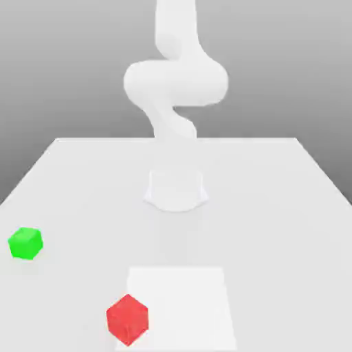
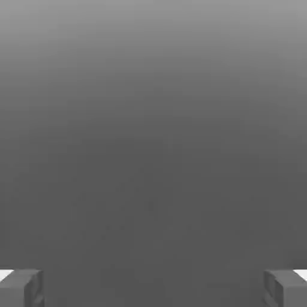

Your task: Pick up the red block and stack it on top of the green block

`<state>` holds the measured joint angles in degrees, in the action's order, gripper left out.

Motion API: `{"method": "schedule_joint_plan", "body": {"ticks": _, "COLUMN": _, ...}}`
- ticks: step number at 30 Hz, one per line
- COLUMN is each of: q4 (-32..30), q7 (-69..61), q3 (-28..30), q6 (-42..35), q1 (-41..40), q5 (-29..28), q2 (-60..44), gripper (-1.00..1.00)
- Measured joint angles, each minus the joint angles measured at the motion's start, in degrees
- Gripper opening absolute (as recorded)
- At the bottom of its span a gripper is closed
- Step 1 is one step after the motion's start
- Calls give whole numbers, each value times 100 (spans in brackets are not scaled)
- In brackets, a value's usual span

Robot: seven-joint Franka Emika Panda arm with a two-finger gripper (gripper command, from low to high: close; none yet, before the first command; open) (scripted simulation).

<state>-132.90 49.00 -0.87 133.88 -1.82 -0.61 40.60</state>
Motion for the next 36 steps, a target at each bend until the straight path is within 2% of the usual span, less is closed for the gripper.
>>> {"method": "schedule_joint_plan", "body": {"ticks": 16, "q4": -718, "q7": 2010, "q3": -194, "q6": 1342, "q1": -843, "q5": -362, "q2": -3364, "gripper": 0}}
{"method": "schedule_joint_plan", "body": {"ticks": 24, "q4": -1062, "q7": 2656, "q3": -119, "q6": 2037, "q1": -1040, "q5": -87, "q2": -5003, "gripper": 0}}
{"method": "schedule_joint_plan", "body": {"ticks": 29, "q4": -961, "q7": 2754, "q3": -64, "q6": 2844, "q1": -1014, "q5": -103, "q2": -6036, "gripper": 0}}
{"method": "schedule_joint_plan", "body": {"ticks": 30, "q4": -944, "q7": 2762, "q3": -54, "q6": 2944, "q1": -1006, "q5": -113, "q2": -6157, "gripper": -100}}
{"method": "schedule_joint_plan", "body": {"ticks": 36, "q4": -935, "q7": 2774, "q3": -52, "q6": 3003, "q1": -1007, "q5": -126, "q2": -6217, "gripper": -100}}
